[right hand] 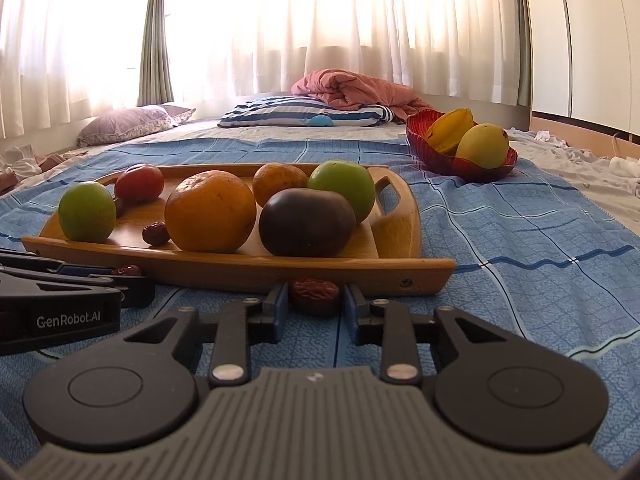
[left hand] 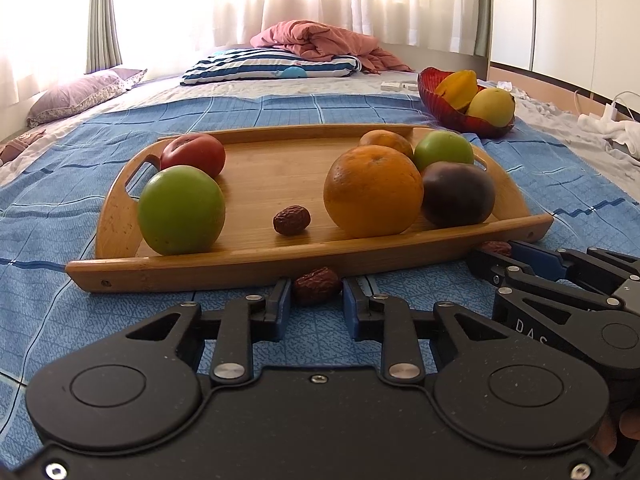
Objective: Organize fruits
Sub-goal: 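Close the left tool on its red date while the right tool grasps the other date, then lift and carry the date with the left tool while the right tool carries its date over the tray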
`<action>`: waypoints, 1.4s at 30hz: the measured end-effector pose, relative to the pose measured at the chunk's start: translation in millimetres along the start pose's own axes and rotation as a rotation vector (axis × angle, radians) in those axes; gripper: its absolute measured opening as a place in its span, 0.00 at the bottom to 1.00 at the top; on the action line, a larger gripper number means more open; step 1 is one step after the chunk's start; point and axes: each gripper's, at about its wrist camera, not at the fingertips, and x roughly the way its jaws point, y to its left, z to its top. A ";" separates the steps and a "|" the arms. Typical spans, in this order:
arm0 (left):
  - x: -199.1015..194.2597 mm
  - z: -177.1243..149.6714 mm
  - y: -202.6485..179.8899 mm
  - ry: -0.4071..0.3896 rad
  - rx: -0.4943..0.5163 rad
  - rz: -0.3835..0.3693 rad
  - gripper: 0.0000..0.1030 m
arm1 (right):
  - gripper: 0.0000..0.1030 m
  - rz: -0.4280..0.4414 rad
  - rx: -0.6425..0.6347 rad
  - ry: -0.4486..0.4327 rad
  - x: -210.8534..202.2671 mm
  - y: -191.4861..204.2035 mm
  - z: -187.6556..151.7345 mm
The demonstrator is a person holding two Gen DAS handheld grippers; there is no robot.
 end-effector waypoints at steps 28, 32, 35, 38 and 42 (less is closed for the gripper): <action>-24.3 5.6 -2.3 -0.042 0.038 0.012 0.25 | 0.33 -0.017 -0.035 -0.040 -12.5 6.9 5.4; -32.8 10.9 1.7 -0.065 0.041 0.010 0.25 | 0.33 -0.006 -0.025 -0.053 -22.0 6.7 16.2; -39.0 14.9 5.0 -0.085 0.045 0.008 0.25 | 0.33 0.000 0.014 -0.040 -23.4 5.2 21.0; -44.2 18.1 9.1 -0.098 0.044 0.005 0.25 | 0.33 -0.008 0.000 -0.058 -28.2 10.5 24.9; -50.7 22.2 16.9 -0.113 0.029 0.002 0.25 | 0.33 0.002 -0.031 -0.081 -35.1 20.3 33.2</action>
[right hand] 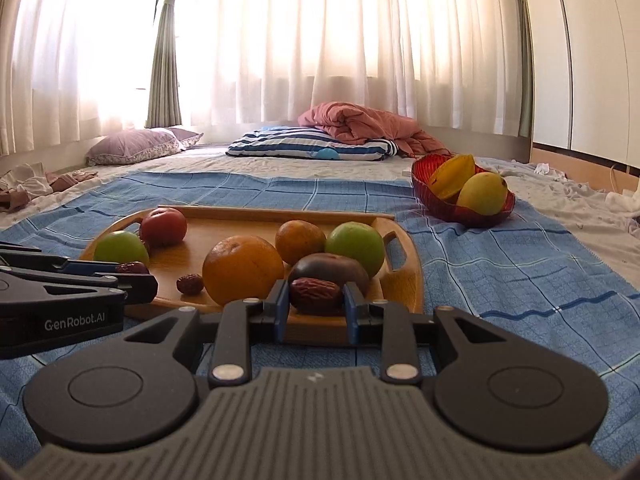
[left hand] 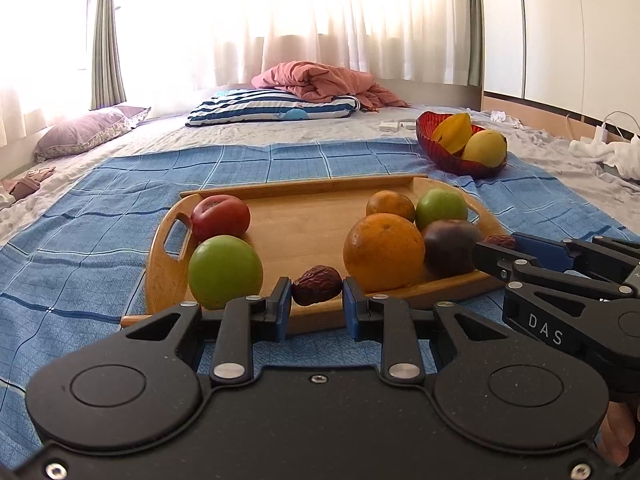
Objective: Organize fruits
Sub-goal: 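Lift and carry the date with the left tool while the right tool carries its date over the tray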
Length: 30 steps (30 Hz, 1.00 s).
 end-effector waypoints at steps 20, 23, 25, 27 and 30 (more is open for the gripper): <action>-8.1 36.8 35.1 -0.066 -0.021 -0.020 0.25 | 0.33 0.027 -0.045 -0.047 0.5 27.0 40.0; -4.2 43.2 41.4 -0.062 -0.033 -0.030 0.25 | 0.33 0.033 -0.046 -0.044 5.2 29.3 46.7; -1.8 47.9 46.2 -0.064 -0.038 -0.031 0.25 | 0.33 0.037 -0.048 -0.043 8.8 30.2 50.5; 0.6 52.5 52.6 -0.059 -0.051 -0.040 0.25 | 0.33 0.047 -0.039 -0.035 13.0 29.6 54.6; 6.2 59.7 61.5 -0.042 -0.078 -0.063 0.25 | 0.33 0.057 -0.023 -0.021 20.1 27.3 60.5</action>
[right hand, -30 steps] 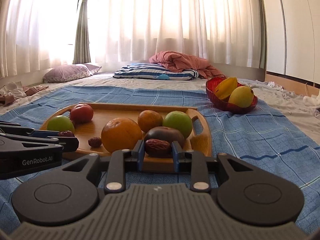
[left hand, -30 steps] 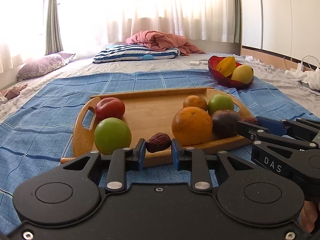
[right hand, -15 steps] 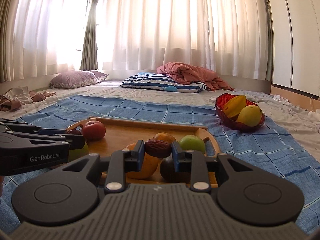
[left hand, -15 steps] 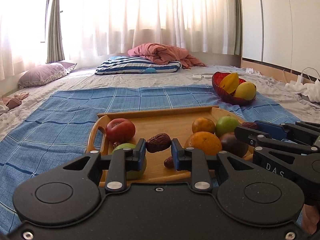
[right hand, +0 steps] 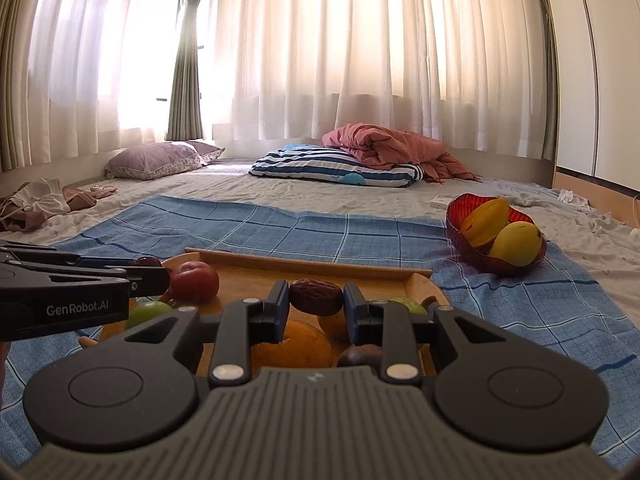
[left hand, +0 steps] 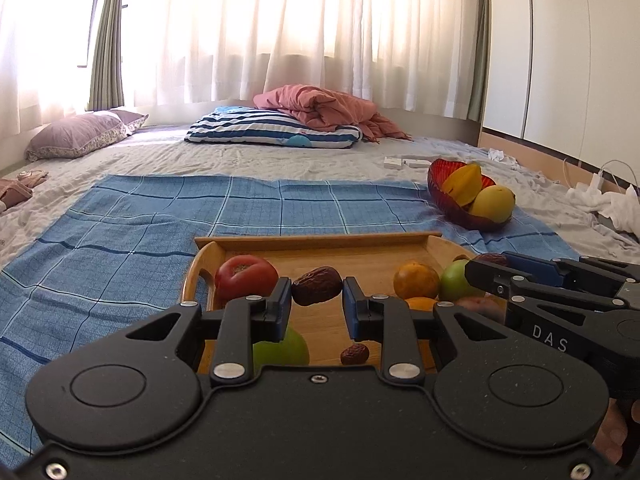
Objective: Organize fruits
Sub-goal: 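Lift and carry the date with the left tool while the right tool carries its date over the tray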
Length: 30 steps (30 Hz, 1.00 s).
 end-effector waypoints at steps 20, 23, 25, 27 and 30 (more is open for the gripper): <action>62.0 46.0 26.9 0.089 -0.056 0.001 0.25 | 0.33 0.014 0.109 0.098 56.1 -30.2 33.0; 74.0 49.8 26.3 0.102 -0.050 0.014 0.25 | 0.32 0.014 0.112 0.113 65.8 -32.5 39.4; 83.8 52.0 25.2 0.117 -0.045 0.025 0.25 | 0.32 0.015 0.112 0.127 73.9 -34.2 43.3; 92.6 54.2 25.9 0.134 -0.046 0.028 0.25 | 0.32 0.018 0.115 0.150 83.4 -36.0 47.0; 106.0 56.7 27.1 0.159 -0.039 0.028 0.25 | 0.32 0.020 0.121 0.186 97.1 -37.9 50.7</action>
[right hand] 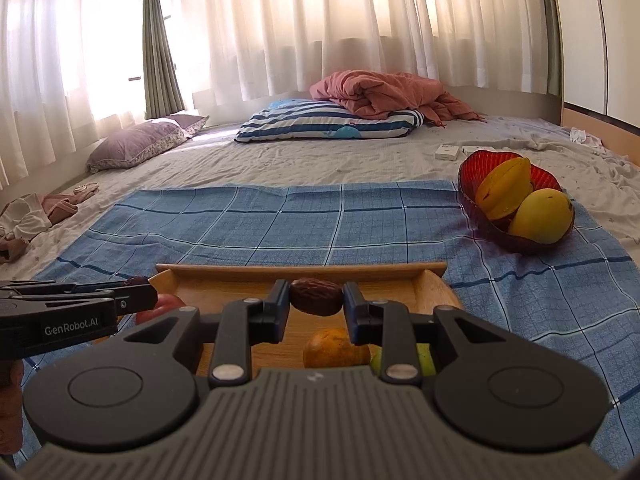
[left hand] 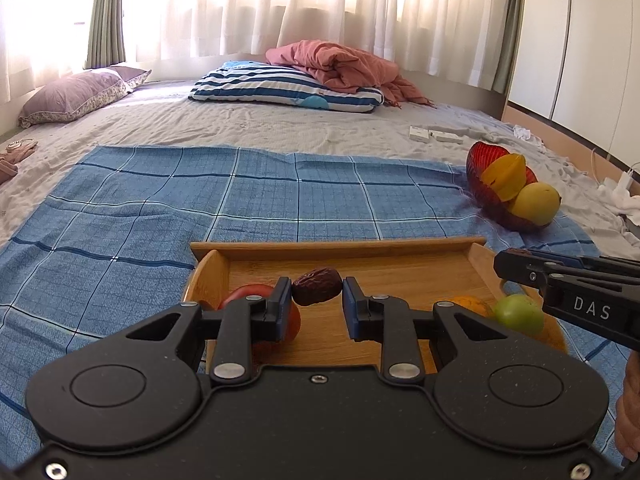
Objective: Organize fruits
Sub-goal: 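Lift and carry the date with the left tool while the right tool carries its date over the tray, then open the left tool to drop its date while the right tool releases its date onto the tray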
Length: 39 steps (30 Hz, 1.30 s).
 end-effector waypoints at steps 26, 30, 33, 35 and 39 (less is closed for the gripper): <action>95.1 31.0 7.6 0.249 -0.028 -0.033 0.25 | 0.33 -0.069 0.000 0.277 101.5 -19.2 20.4; 107.5 30.9 5.8 0.285 -0.036 -0.044 0.25 | 0.33 -0.064 -0.058 0.322 112.7 -12.9 21.6; 114.1 30.0 3.7 0.295 -0.029 -0.034 0.25 | 0.33 -0.080 -0.089 0.332 117.8 -7.2 22.2; 116.9 28.9 2.0 0.300 -0.023 -0.032 0.25 | 0.33 -0.072 -0.088 0.340 120.7 -6.0 22.0; 120.7 27.4 -2.3 0.306 -0.006 -0.026 0.25 | 0.33 -0.070 -0.080 0.360 128.4 -6.1 19.1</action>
